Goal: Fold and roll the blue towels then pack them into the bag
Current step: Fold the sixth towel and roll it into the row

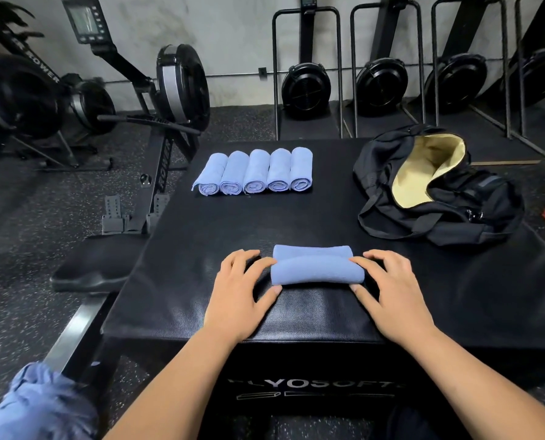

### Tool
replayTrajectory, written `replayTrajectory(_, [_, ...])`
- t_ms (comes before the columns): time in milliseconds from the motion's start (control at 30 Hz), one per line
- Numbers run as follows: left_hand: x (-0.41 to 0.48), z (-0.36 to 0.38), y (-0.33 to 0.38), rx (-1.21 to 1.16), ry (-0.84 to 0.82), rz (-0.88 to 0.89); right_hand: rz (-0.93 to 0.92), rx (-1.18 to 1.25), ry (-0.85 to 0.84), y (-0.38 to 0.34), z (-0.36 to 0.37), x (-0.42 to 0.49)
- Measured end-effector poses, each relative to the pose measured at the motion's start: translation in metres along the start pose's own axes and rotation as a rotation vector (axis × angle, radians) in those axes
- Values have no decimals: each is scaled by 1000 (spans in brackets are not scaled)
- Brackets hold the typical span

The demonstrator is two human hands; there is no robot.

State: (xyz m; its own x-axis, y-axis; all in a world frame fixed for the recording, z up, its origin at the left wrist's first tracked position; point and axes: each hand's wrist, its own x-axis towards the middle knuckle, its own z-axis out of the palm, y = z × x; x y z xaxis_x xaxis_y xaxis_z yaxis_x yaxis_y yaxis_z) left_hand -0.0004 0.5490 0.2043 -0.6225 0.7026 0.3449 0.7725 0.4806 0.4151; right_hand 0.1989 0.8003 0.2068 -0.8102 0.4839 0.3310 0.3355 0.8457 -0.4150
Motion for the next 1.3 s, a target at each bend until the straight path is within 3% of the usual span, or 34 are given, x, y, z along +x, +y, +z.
replayTrajectory(333, [-1, 1, -10, -258, -5, -40, -6, 210, 1, 6, -1, 1])
replayTrajectory(633, [11, -2, -3, -334, -95, -231, 118, 351, -46, -1, -13, 3])
replayTrajectory(800, [20, 1, -6, -367, -21, -225, 158, 355, -103, -8, -17, 5])
replayTrajectory(967, [24, -2, 13, -550, 160, -422, 233, 380, -126, -20, -24, 1])
replayTrajectory(1067, [19, -10, 34, -428, 278, -457, 311, 379, -29, -36, -17, -5])
replayTrajectory(1133, [16, -10, 40, -358, 237, -392, 344, 349, 35, -47, -9, -9])
replayTrajectory(1300, [13, 0, 47, -423, -207, -321, 355, 275, -1, -82, 5, -8])
